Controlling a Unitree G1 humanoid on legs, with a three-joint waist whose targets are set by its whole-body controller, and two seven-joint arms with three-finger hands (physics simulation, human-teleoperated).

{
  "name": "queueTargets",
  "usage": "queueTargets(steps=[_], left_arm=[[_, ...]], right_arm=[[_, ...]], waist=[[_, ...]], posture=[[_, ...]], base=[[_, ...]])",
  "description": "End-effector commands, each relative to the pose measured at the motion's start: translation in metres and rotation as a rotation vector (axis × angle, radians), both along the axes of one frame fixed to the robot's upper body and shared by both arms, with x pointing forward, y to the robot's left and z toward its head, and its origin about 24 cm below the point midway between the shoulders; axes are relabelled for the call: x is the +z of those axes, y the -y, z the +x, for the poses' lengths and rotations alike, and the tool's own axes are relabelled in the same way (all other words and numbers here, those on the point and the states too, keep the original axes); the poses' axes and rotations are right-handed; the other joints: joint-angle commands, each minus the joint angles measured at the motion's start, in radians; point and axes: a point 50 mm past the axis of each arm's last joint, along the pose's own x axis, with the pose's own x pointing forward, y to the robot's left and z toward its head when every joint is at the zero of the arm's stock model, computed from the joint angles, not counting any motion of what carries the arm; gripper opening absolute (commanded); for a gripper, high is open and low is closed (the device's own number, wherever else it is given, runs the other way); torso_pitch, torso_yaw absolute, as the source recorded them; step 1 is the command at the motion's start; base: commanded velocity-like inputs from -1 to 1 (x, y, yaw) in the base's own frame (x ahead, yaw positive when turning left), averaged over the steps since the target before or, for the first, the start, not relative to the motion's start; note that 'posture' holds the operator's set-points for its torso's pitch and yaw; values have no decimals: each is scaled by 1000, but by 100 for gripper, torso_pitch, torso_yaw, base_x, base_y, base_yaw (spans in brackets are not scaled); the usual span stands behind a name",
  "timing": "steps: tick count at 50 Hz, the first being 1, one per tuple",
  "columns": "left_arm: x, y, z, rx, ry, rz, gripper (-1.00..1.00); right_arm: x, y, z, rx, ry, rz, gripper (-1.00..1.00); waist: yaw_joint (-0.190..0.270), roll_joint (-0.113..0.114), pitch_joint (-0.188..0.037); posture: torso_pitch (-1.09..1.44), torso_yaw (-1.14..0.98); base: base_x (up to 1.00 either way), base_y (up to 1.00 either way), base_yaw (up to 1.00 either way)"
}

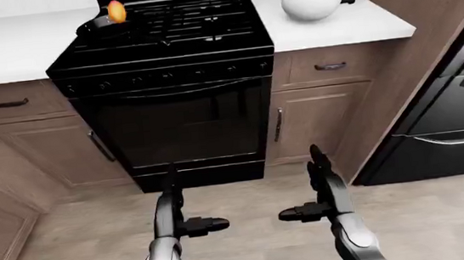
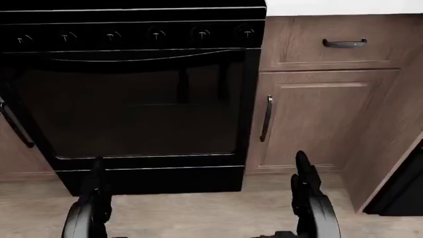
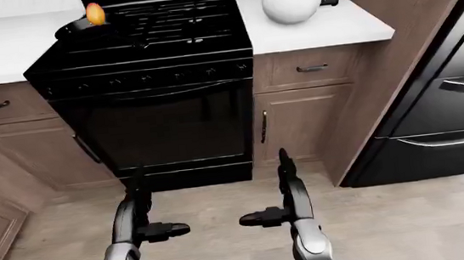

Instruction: Pick the mango from the pan and place it in the bowl.

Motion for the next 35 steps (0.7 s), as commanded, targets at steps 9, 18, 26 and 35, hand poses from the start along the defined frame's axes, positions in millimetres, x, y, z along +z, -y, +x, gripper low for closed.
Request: queueTargets(steps=[9,18,26,35], left_arm=[[33,1,10,-3,182,11,100],[32,0,11,-1,183,9,100],[37,1,14,-19,168,6,100],[52,-7,29,-5,208,4,100]], right_arm=[[28,-1,12,10,168,-4,100],[30,-1,11,9,170,-2,100],[35,0,15,-3,164,36,100],[47,0,25,-8,189,13,100]], waist=[[8,-7,-74],[8,-4,-84],[8,-3,-92],[7,-2,-87]], posture=[[0,0],[0,0],[0,0],[0,0]], base=[[0,0,0],[0,0,0],[0,0,0],[0,0,0]])
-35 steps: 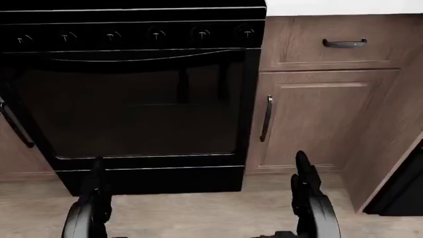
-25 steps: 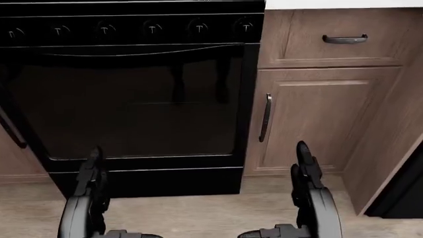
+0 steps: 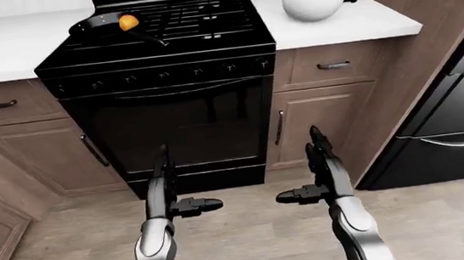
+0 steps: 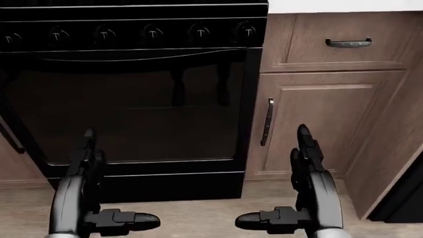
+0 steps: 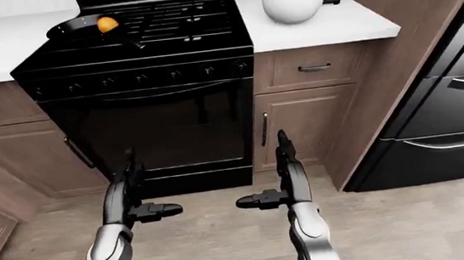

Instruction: Pick the mango from the pan and place it in the bowl.

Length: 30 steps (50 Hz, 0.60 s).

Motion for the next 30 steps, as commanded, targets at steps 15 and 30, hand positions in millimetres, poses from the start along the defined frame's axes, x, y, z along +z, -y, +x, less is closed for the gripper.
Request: queueTargets(steps=[15,30], left_arm=[[66,-12,34,26,135,12,100],[109,-24,59,48,127,16,100]], right_arm=[[76,7,36,-36,145,-12,100],[115,20,56,-79,132,37,100]], waist=[[-1,3,-14],[4,2,-15]], posture=[[0,0],[0,0]], base=[[0,0,0],[0,0,0]])
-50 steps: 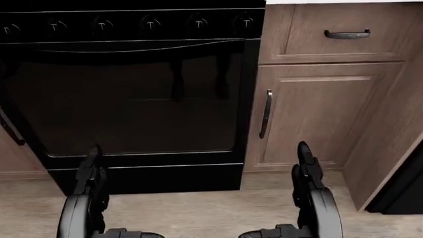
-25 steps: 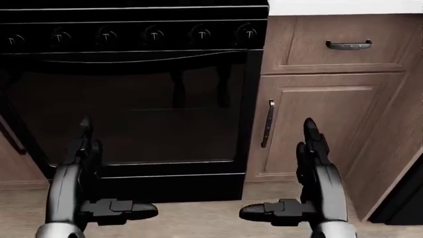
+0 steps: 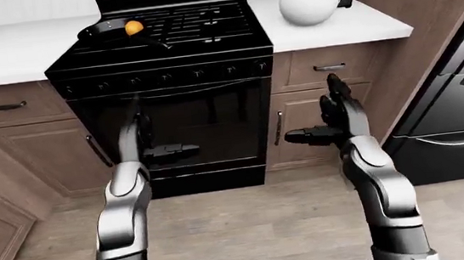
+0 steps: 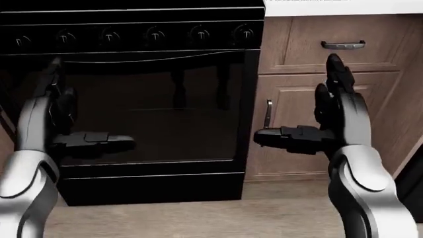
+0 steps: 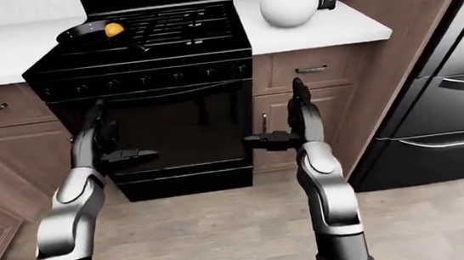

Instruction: Pick the mango from the pan and place it in the bowl.

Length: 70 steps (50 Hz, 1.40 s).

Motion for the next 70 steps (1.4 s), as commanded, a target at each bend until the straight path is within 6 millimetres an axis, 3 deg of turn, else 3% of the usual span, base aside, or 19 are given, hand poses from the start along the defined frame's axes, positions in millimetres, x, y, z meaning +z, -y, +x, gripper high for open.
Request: queueTargets(steps=[1,6,13,15,23,28,33,42,56,59,60,63,70], left_arm=[[22,-1,2,-5,70,-2,100],[29,-2,5,0,61,-19,100],[51,-8,5,10,66,-42,100],[63,-9,3,21,61,-72,100],[91,-8,-1,13,86,-68,100],[101,-7,-1,6,92,-74,100],[124,-7,8,7,119,-61,100],[134,-11,12,9,115,-47,100],[158,-13,3,13,149,-58,100],[164,-15,1,17,156,-69,100],[163,-16,1,23,159,-67,100],[165,-18,1,32,158,-74,100],[167,-17,1,28,163,-78,100]], right_arm=[[26,0,4,14,85,-10,100],[33,-1,5,43,61,30,100],[68,1,1,59,86,24,100],[73,4,2,26,117,-58,100],[107,12,-1,35,119,7,100],[119,6,-8,65,113,5,100],[145,4,-6,76,129,5,100],[163,6,-3,71,149,4,100],[187,5,-16,100,198,46,100],[186,2,-18,109,197,45,100],[186,2,-18,112,199,44,100],[185,3,-17,113,195,48,100],[187,2,-19,117,199,52,100]], waist=[[2,0,-23],[1,0,-23],[2,-2,-24],[2,-1,-20],[4,-1,-17],[4,-2,-13],[4,-1,-11],[3,-2,-6],[3,-2,3],[4,-2,6],[2,2,-15],[-1,6,-2],[-3,1,-3]], posture=[[0,0],[0,0],[0,0],[0,0],[0,0],[0,0],[0,0],[0,0],[0,0],[0,0],[0,0],[0,0],[0,0]], base=[[0,0,0],[0,0,0],[0,0,0],[0,0,0],[0,0,0],[0,0,0],[0,0,0],[0,0,0],[0,0,0],[2,0,0],[5,0,0],[8,0,0],[10,1,0]])
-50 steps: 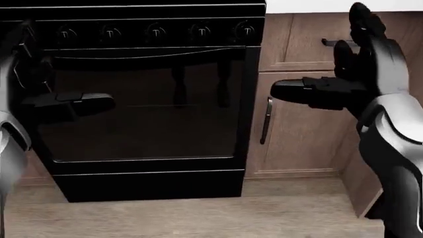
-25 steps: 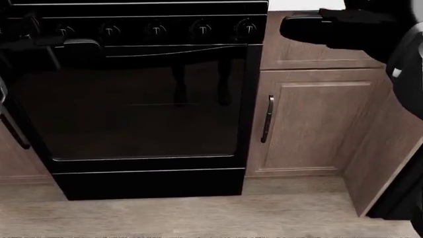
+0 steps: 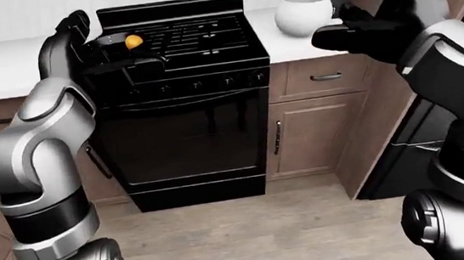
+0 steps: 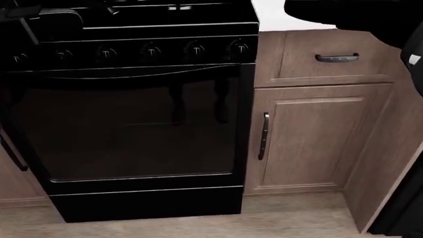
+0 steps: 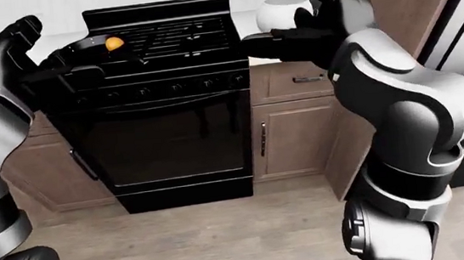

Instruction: Pick the mango from the pan and place it in the bowl.

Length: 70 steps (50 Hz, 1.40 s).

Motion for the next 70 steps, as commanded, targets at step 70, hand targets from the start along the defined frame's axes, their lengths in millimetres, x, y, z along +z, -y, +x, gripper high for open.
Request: queueTargets(steps=[70], left_arm=[[27,0,-8,-20,74,-50,100]], right_arm=[[20,-9,-12,44,80,19,100]], waist=[[0,38,-22]], posture=[[0,0]], base=[[17,10,0]])
